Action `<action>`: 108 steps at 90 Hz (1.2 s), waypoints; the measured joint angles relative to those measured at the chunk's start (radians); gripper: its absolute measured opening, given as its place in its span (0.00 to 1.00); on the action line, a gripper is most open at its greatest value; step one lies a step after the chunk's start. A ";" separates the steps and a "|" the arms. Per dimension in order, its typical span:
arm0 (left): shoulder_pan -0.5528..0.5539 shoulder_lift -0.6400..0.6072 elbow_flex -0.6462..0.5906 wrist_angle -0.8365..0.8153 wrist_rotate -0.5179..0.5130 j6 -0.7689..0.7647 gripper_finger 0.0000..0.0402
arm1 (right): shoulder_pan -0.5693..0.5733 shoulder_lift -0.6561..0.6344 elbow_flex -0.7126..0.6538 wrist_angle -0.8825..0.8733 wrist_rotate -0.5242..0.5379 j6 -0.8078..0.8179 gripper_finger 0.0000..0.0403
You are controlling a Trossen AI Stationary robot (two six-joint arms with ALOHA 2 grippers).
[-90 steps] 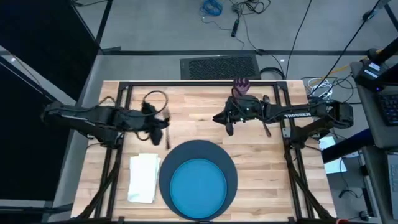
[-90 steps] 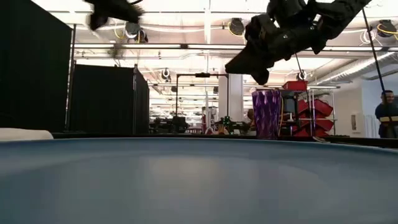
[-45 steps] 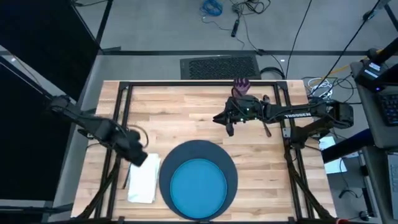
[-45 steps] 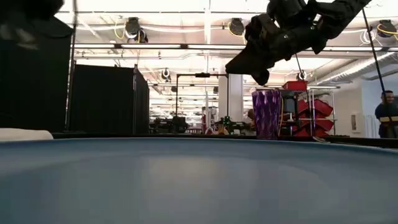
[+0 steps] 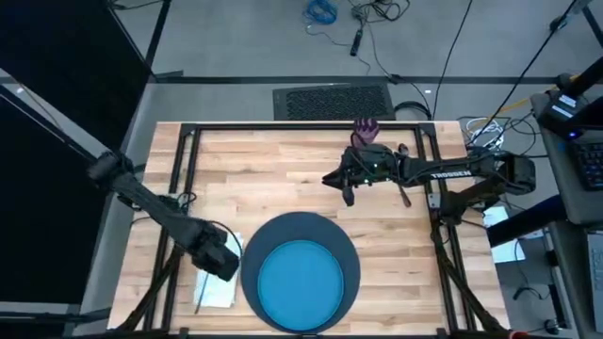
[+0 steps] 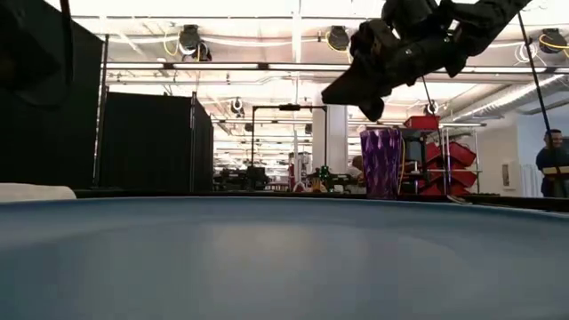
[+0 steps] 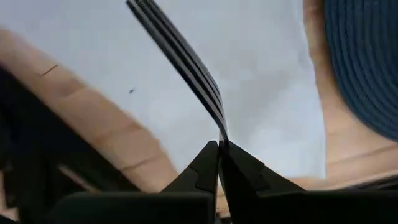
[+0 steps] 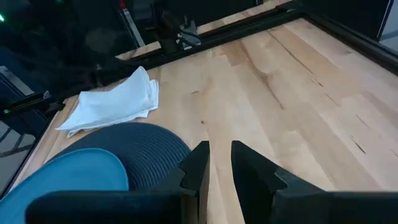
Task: Set table place
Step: Put the fork on the table napkin
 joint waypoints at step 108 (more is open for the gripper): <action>0.141 -0.055 -0.123 0.006 -0.012 0.076 0.00 | 0.000 0.000 0.000 0.007 0.000 -0.008 0.13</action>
